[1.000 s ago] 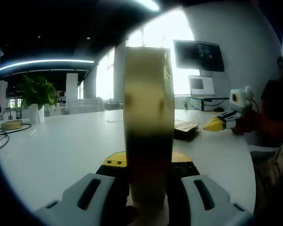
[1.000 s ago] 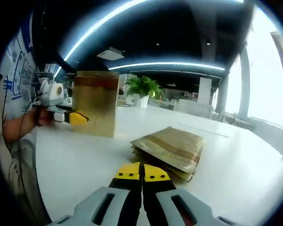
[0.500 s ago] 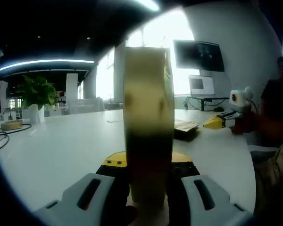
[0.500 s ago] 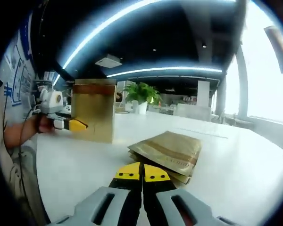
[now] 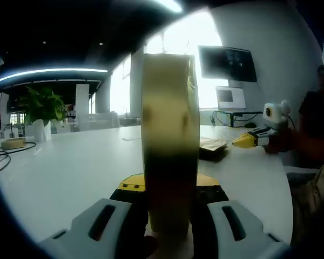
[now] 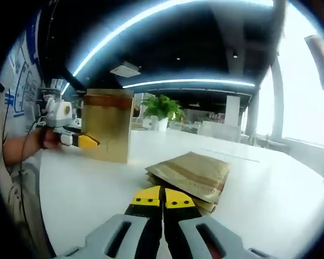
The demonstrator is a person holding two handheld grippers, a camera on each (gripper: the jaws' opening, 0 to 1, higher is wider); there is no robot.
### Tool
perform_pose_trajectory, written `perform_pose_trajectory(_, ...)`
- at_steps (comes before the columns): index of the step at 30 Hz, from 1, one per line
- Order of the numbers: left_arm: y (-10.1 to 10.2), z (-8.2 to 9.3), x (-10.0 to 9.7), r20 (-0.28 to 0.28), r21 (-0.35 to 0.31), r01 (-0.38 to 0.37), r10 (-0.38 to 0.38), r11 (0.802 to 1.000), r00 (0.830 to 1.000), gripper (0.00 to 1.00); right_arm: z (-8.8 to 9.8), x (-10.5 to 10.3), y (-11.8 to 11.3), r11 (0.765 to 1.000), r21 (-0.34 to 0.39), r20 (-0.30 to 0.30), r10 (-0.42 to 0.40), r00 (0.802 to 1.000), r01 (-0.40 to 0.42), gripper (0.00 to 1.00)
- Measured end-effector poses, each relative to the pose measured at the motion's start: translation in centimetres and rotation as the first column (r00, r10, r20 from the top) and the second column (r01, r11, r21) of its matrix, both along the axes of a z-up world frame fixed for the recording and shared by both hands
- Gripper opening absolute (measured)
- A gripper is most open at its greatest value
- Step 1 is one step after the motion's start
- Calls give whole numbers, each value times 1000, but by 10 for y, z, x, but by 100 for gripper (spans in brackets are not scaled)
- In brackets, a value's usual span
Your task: Extract single mask from mask box in order stack masks on table
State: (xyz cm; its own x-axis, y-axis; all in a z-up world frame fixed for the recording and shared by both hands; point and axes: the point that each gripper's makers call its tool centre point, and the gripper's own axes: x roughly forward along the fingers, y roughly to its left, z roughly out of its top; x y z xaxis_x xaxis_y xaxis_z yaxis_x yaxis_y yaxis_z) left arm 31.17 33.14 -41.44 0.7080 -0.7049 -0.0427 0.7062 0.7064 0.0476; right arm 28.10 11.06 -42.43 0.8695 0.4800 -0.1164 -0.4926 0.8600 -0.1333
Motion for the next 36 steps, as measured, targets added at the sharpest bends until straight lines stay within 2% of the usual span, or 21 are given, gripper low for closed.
perform_pose_trajectory(15,-1,1,0,-1,-1,0,0,1000,1000,20,-2,8,-8,1000,-24,5,2,1000,-2,0)
perform_pose_trajectory(24,0,1,0,-1,-1,1,-1,1000,1000,20,1,4,-3,999,-44,17,-1,1000,2,0)
perform_pose_trajectory(27,-1,1,0,-1,-2,1,-1,1000,1000,20,2,6,-7,998,-56,36,-19,999,22,0)
perform_pose_trajectory(34,0,0,0,-2,-2,0,0,1000,1000,20,3,3,-3,998,-54,31,-14,999,15,0)
perform_pose_trajectory(36,0,0,0,-2,-2,0,0,1000,1000,20,7,2,-4,997,-60,47,-45,998,47,0)
